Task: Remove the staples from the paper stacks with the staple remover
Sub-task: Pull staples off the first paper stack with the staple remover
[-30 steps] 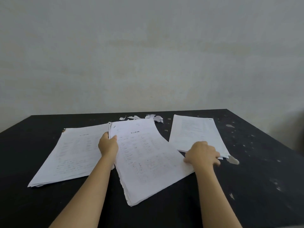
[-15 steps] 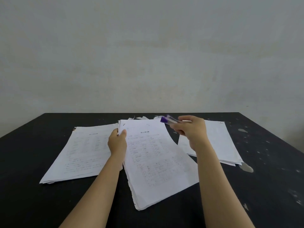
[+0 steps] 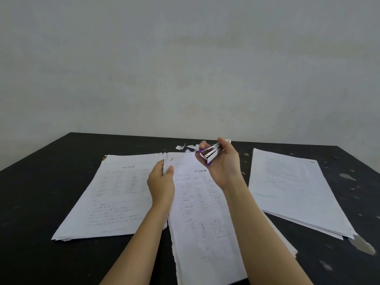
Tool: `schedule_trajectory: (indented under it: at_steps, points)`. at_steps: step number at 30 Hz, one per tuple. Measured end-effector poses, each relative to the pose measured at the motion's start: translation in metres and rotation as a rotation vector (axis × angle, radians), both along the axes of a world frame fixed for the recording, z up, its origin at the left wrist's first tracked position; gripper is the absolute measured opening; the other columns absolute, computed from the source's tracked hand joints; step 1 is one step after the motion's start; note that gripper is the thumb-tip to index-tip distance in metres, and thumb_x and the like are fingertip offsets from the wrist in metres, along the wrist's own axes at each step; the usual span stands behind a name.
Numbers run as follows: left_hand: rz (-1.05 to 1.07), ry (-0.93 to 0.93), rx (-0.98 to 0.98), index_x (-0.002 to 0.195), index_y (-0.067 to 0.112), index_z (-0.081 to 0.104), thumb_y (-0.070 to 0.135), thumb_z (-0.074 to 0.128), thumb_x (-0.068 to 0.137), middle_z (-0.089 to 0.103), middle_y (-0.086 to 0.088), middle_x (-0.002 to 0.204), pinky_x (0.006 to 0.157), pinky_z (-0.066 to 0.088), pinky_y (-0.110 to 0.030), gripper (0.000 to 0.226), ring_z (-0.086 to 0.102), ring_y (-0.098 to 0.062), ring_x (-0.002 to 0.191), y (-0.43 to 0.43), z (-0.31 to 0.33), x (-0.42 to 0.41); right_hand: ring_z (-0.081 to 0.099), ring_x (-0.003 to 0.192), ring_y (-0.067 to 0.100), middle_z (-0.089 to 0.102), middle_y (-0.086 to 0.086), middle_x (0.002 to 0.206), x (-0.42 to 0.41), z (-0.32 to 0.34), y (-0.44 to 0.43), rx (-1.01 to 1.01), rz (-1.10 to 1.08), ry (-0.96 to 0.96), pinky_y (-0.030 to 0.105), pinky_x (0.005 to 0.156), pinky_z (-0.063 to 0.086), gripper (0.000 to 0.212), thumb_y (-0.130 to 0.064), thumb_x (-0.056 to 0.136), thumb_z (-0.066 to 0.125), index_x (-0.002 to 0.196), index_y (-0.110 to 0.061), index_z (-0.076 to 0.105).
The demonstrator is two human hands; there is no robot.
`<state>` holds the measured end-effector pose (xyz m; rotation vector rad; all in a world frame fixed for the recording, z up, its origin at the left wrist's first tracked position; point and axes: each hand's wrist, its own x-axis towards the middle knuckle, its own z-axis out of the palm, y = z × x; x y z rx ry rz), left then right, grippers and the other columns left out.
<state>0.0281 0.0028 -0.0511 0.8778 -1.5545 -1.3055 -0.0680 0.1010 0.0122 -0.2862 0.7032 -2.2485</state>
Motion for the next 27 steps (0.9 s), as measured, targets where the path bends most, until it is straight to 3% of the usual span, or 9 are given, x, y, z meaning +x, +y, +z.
schedule_trajectory:
  at_steps: [4, 9, 11, 15, 17, 20, 24, 27]
  points:
    - [0.029, -0.032, -0.021, 0.102, 0.026, 0.057, 0.017, 0.053, 0.094, 0.054, 0.019, 0.086, 0.059, 0.041, -0.014, 0.012, 0.056, -0.003, 0.077, 0.0, -0.003, -0.004, 0.069, 0.067, 0.033, 0.07, 0.023, 0.075, -0.006, -0.002, -0.018, 0.083, -0.002, 0.172, 0.039, 0.065, 0.058, 0.03, -0.024, 0.099, 0.042, 0.117, 0.0, 0.043]
    - [0.031, -0.034, -0.042, 0.105, 0.025, 0.06, 0.022, 0.057, 0.091, 0.057, 0.014, 0.093, 0.06, 0.042, -0.015, 0.014, 0.057, -0.007, 0.081, 0.002, -0.006, -0.004, 0.06, 0.042, 0.025, 0.065, 0.014, 0.052, -0.009, -0.003, -0.033, 0.307, -0.251, 0.288, 0.028, 0.046, 0.052, 0.025, -0.028, 0.092, 0.052, 0.085, -0.004, 0.055]
    - [0.016, -0.021, -0.044, 0.102, 0.028, 0.059, 0.023, 0.059, 0.09, 0.058, 0.014, 0.093, 0.062, 0.044, -0.016, 0.013, 0.059, -0.009, 0.083, 0.006, -0.006, -0.003, 0.06, 0.041, 0.023, 0.064, 0.012, 0.049, -0.012, -0.001, -0.038, 0.314, -0.321, 0.237, 0.032, 0.054, 0.053, 0.027, -0.029, 0.091, 0.052, 0.075, -0.007, 0.052]
    - [0.019, 0.017, -0.031, 0.102, 0.029, 0.062, 0.026, 0.061, 0.088, 0.061, 0.019, 0.088, 0.057, 0.043, -0.01, 0.014, 0.062, -0.01, 0.08, 0.009, -0.005, -0.001, 0.065, 0.053, 0.026, 0.067, 0.011, 0.054, -0.016, -0.002, -0.043, 0.341, -0.27, 0.306, 0.046, 0.076, 0.05, 0.033, -0.039, 0.095, 0.043, 0.083, -0.009, 0.046]
    - [0.024, 0.035, -0.028, 0.1, 0.029, 0.063, 0.025, 0.061, 0.088, 0.062, 0.02, 0.087, 0.056, 0.043, -0.011, 0.013, 0.062, -0.01, 0.08, 0.01, -0.004, -0.001, 0.061, 0.045, 0.023, 0.062, 0.011, 0.049, -0.017, -0.004, -0.043, 0.291, -0.188, 0.28, 0.046, 0.066, 0.058, 0.034, -0.038, 0.095, 0.046, 0.082, -0.007, 0.049]
    - [0.029, 0.054, -0.029, 0.096, 0.031, 0.063, 0.023, 0.062, 0.087, 0.063, 0.021, 0.086, 0.058, 0.046, -0.014, 0.012, 0.063, -0.01, 0.079, 0.011, -0.003, -0.001, 0.054, 0.038, 0.021, 0.056, 0.011, 0.046, -0.017, -0.006, -0.041, 0.255, -0.111, 0.251, 0.035, 0.048, 0.055, 0.029, -0.032, 0.092, 0.053, 0.078, -0.006, 0.053]
    - [0.029, 0.065, -0.037, 0.096, 0.03, 0.064, 0.023, 0.062, 0.087, 0.063, 0.022, 0.086, 0.059, 0.046, -0.013, 0.012, 0.062, -0.008, 0.08, 0.011, -0.002, 0.0, 0.053, 0.037, 0.023, 0.055, 0.011, 0.044, -0.017, -0.008, -0.039, 0.25, -0.089, 0.284, 0.034, 0.049, 0.051, 0.024, -0.025, 0.091, 0.053, 0.075, -0.007, 0.051]
    - [0.006, 0.084, -0.06, 0.094, 0.032, 0.064, 0.02, 0.062, 0.087, 0.064, 0.021, 0.086, 0.062, 0.048, -0.015, 0.014, 0.062, -0.007, 0.082, 0.012, -0.001, 0.0, 0.058, 0.044, 0.026, 0.061, 0.012, 0.049, -0.018, -0.008, -0.042, 0.294, -0.225, 0.398, 0.034, 0.056, 0.047, 0.028, -0.03, 0.094, 0.047, 0.079, -0.008, 0.046]
